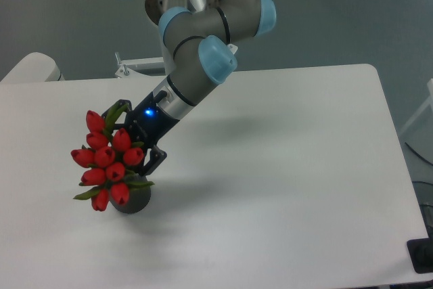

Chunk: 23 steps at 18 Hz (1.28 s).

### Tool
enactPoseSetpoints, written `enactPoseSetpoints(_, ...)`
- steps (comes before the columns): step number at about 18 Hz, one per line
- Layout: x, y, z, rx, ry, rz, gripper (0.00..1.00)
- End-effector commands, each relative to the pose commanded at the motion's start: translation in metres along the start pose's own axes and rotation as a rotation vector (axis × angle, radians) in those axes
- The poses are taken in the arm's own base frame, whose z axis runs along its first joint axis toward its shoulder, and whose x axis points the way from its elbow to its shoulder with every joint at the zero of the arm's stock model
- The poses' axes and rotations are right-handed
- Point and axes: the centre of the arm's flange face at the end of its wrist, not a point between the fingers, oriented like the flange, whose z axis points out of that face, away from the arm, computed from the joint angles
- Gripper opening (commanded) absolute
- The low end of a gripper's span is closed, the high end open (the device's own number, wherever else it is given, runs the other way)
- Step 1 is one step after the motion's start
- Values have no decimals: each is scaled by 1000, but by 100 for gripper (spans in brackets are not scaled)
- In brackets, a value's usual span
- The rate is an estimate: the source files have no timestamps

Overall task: Pick up the flowers from the vase
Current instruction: 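Lift the gripped tulips upward out of the grey vase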

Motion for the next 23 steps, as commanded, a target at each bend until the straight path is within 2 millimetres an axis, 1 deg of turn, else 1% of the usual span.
enactPoseSetpoints(2,0,1,0,0,-1,-1,64)
enactPoseSetpoints(5,-2,1,-2,1,-5,3,55)
enactPoseSetpoints(9,-3,3,-5,2,-11,7,47)
enactPoseSetpoints(11,-4,4,-6,2,-12,7,40)
enactPoseSetpoints(16,-4,4,-6,2,-13,19,34)
enactPoseSetpoints(18,-4,4,-7,2,-15,19,34)
enactPoseSetpoints(22,-6,3,-15,7,-29,6,32)
enactPoseSetpoints(23,-6,1,-22,11,-40,8,32)
